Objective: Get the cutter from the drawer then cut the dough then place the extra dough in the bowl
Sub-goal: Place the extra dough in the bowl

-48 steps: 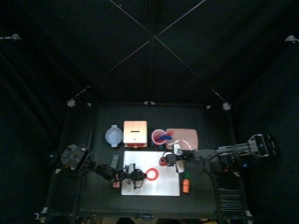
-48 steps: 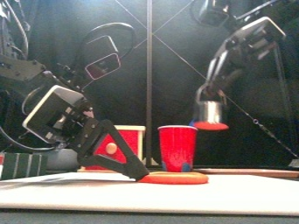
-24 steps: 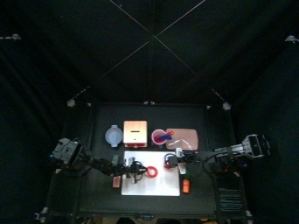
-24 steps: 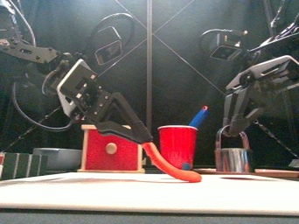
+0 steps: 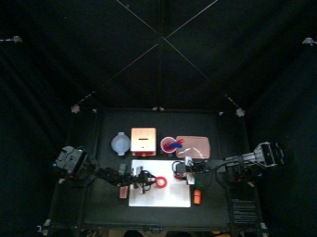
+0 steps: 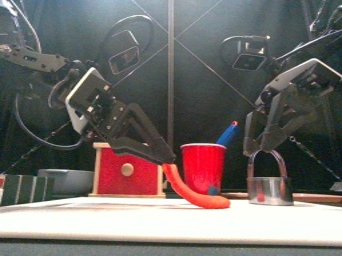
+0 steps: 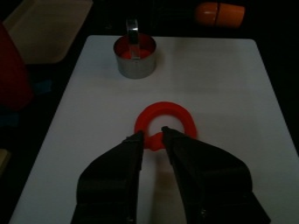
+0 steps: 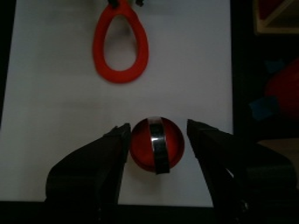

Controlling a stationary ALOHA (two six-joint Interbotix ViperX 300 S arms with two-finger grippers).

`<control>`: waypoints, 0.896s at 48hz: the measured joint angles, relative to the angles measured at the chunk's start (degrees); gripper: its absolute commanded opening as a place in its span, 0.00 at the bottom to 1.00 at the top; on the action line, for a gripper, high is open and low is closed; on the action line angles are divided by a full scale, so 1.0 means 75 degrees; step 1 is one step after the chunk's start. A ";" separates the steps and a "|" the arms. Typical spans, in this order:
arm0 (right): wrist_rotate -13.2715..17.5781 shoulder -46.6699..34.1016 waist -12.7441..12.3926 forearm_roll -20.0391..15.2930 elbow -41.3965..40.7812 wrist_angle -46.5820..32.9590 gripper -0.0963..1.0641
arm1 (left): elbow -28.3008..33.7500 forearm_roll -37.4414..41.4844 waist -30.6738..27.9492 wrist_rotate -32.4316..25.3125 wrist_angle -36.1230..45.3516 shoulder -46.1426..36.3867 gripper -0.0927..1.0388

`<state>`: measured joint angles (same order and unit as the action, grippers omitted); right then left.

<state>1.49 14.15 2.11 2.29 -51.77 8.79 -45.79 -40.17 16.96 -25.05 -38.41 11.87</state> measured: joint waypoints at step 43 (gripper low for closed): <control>-0.0012 -0.0023 -0.0012 -0.0340 0.0082 0.0012 0.84 | 0.0949 0.1957 -0.1277 -0.0199 0.2250 0.0398 0.76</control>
<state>1.41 13.97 2.02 -0.26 -51.15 8.88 -38.67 -25.49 7.38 -26.54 -21.53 14.85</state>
